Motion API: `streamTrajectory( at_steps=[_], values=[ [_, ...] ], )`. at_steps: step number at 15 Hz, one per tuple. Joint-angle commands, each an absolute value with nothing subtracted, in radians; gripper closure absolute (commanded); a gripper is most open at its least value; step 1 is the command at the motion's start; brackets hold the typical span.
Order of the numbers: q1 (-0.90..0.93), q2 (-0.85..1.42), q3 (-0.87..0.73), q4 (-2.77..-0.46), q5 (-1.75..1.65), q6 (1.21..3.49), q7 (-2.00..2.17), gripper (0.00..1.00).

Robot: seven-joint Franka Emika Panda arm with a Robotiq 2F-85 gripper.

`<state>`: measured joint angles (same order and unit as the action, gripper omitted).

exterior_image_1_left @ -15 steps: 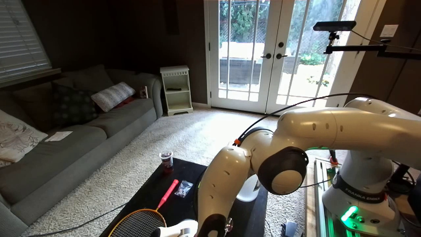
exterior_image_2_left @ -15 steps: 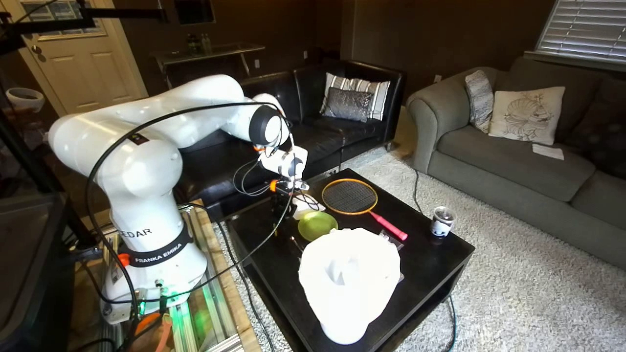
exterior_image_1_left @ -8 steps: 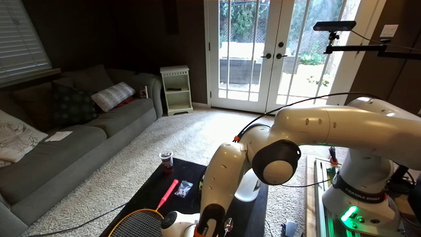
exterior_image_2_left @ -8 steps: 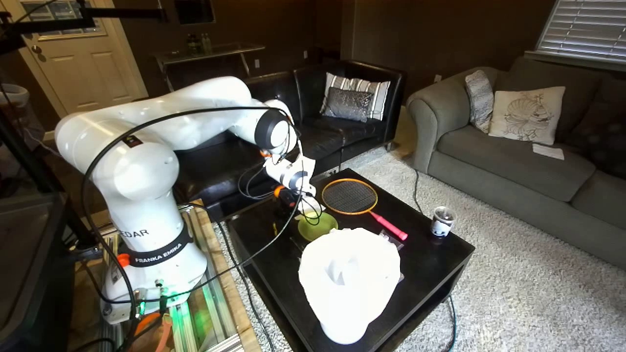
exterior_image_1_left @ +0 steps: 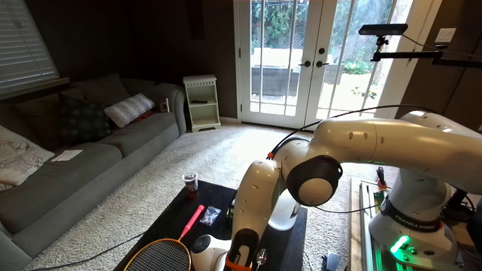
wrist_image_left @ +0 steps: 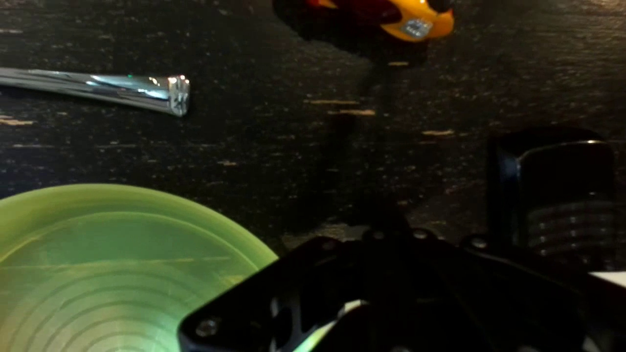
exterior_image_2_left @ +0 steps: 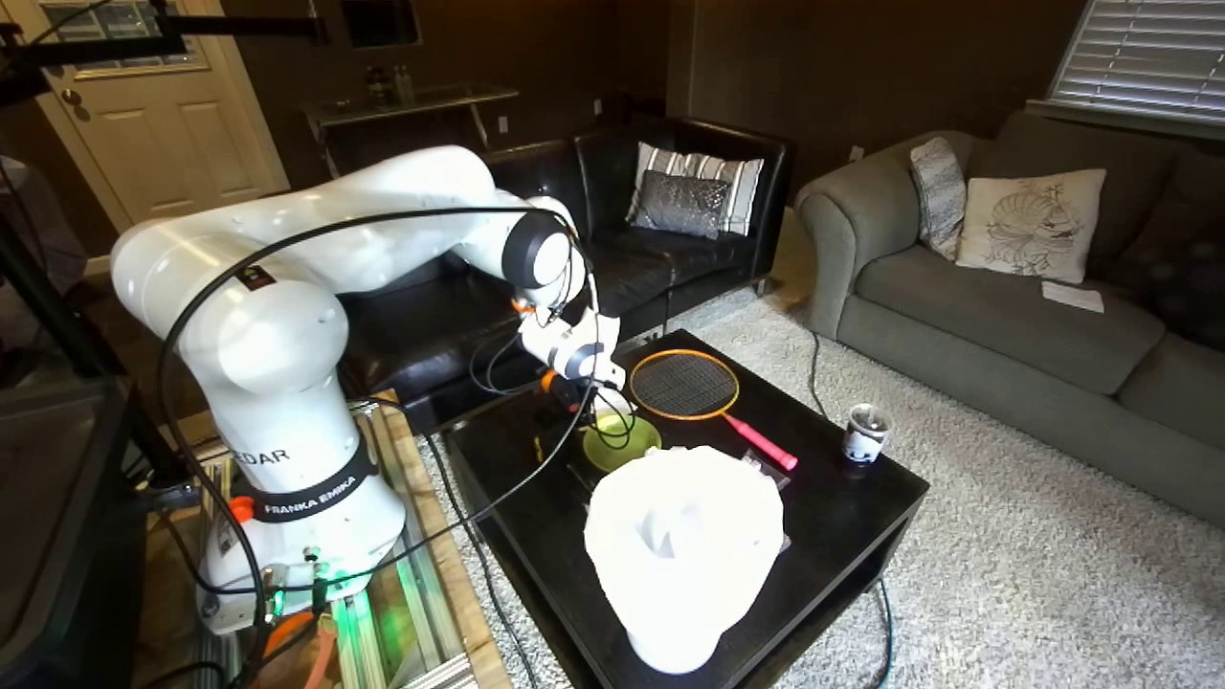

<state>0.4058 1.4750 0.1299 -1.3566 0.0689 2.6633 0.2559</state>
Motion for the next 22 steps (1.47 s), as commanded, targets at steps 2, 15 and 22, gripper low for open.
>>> streamTrajectory(
  at_steps=[2,15,22],
  values=[
    [0.398,1.394,0.106,-1.462,0.066,2.631,0.262,1.0],
    [0.342,1.381,0.159,-1.487,0.077,2.422,0.21,1.0],
    [0.316,1.387,0.188,-1.484,0.082,2.388,0.192,1.0]
  ],
)
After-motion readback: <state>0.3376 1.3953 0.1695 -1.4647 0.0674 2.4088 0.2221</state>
